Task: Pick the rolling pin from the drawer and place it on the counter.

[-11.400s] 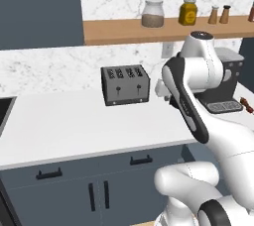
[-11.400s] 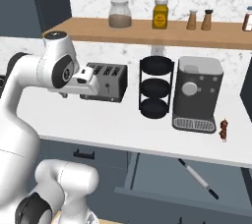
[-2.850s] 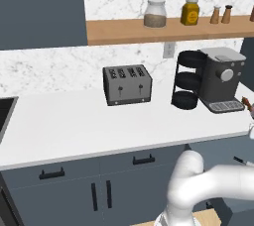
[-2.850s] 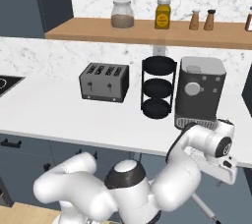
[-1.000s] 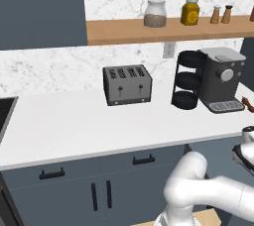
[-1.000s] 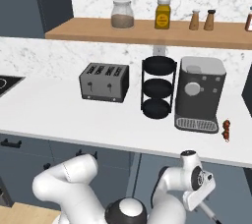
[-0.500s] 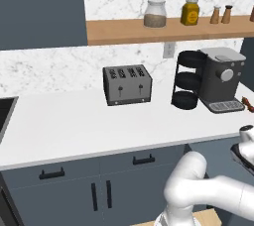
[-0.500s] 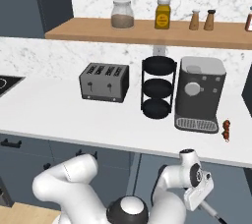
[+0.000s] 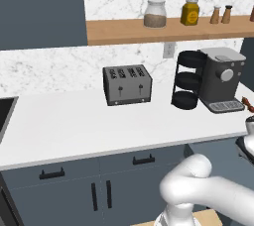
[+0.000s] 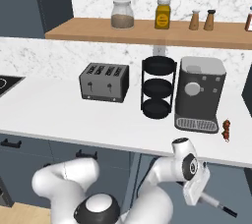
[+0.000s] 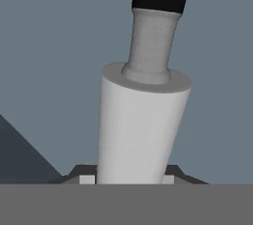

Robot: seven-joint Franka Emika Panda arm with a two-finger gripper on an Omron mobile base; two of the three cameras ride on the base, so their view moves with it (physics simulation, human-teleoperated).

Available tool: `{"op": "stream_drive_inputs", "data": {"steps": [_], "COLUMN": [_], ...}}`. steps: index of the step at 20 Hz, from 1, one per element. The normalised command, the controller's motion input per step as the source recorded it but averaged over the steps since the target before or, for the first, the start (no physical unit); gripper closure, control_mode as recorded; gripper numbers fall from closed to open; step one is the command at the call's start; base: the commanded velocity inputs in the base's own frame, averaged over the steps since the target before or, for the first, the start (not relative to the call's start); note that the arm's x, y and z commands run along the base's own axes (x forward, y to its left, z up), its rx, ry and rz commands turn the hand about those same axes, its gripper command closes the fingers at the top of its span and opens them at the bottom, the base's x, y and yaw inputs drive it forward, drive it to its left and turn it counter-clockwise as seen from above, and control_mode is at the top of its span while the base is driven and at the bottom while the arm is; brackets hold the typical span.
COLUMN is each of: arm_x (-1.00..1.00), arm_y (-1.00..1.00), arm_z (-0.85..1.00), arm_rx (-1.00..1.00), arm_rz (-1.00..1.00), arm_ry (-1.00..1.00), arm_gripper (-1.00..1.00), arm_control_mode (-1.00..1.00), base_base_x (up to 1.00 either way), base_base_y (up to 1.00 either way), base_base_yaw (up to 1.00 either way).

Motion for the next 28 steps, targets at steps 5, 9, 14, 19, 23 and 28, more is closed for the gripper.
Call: {"op": "stream_drive_inputs", "data": {"steps": [5,9,14,19,23,28], "arm_x": [0.02,0.13,0.15,0.38,0.55,0.80], "arm_y": [0.95,1.00,0.92,0.80,0.48,0.02], "arm_z": [1.00,1.00,1.00,1.00,0.80,0.33], "arm_rx": [-0.13,-0.13,-0.08,0.04,0.26,0.45], "arm_rz": [0.35,0.31,0.19,0.03,-0.01,0.01], "arm_ry": [-0.23,-0.21,-0.23,-0.10,-0.04,0.11], "arm_gripper": [1.00,1.00,1.00,1.00,1.00,1.00], "arm_control_mode": [-1.00,-1.00,-1.00,-1.00,-1.00,-1.00], "base_base_x": [0.00,0.00,0.00,0.00,0.00,0.00], "base_base_y": [0.00,0.00,0.00,0.00,0.00,0.00], "base_base_yaw": [0.00,0.00,0.00,0.00,0.00,0.00]}}
